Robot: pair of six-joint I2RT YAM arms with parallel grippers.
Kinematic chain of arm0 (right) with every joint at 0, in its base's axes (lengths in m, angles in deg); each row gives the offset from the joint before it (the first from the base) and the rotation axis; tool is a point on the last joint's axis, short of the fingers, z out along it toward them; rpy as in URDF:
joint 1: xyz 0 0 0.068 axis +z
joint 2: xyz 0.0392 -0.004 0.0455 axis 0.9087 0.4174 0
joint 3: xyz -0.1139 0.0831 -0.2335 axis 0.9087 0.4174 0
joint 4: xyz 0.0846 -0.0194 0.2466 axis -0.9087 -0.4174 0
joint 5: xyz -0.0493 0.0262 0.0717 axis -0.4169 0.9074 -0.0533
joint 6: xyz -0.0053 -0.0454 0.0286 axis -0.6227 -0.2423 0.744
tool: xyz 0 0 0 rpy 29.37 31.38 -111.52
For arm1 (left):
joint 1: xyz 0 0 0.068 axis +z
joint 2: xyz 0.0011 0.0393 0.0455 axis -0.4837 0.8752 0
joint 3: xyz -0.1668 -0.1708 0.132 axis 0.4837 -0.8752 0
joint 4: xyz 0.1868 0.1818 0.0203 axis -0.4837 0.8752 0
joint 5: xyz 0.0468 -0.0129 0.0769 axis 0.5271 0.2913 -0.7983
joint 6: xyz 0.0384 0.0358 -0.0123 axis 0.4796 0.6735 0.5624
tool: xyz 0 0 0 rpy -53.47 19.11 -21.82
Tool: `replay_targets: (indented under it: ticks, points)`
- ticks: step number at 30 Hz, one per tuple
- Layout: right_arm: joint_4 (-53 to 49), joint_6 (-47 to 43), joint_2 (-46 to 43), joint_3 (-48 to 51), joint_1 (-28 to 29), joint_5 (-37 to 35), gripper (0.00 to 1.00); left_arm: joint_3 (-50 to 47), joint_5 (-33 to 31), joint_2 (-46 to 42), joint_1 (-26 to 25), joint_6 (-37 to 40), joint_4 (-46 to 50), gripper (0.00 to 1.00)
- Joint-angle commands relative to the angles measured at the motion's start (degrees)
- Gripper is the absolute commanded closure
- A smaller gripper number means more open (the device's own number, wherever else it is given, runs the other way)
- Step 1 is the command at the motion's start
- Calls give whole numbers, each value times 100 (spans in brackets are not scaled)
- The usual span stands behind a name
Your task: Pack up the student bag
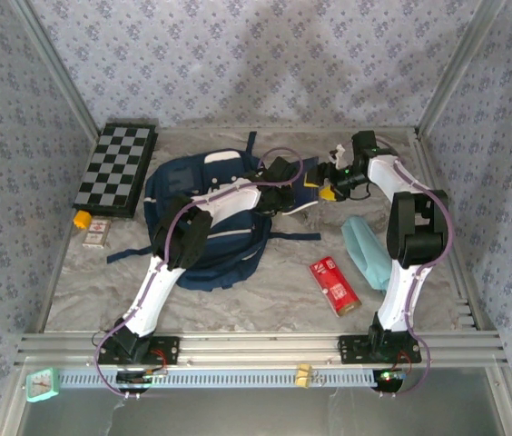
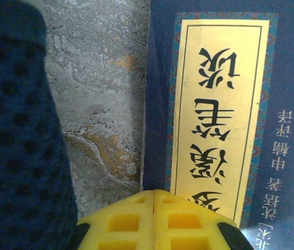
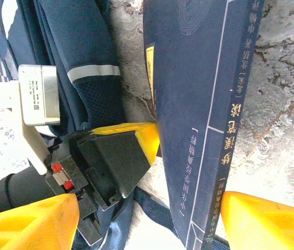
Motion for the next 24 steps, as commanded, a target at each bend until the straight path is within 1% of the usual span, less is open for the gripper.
replay_targets:
  ticks: [1,4,6,8,12,15,19,22,24]
  points:
    - [40,14,111,-97,177,595,28,-262,93,82,-22,56,221,100]
    - [-21,4,220,-242,209,471,32,-286,101,59,-28,36,196,100]
    - [30,57,263,-267,221,650,34,-291,93,47,-25,40,198,100]
    - [122,154,199,-220,212,647,36,-310,84,25,-18,40,204,100]
    - [-219,88,178,-336,176,314,36,-357,84,11,-19,40,177,100]
    - [-247,116,253,-340,147,512,36,-363,80,9,-20,40,168,100]
    - [-510,-99,280,-493,241,-8,40,-403,84,-20,-10,39,147,100]
    - [-427,-45,336,-568,155,-401,49,-421,82,-38,-8,38,141,100]
    - [-543,-171,422,-750,180,-596,54,-399,89,-38,-9,47,138,100]
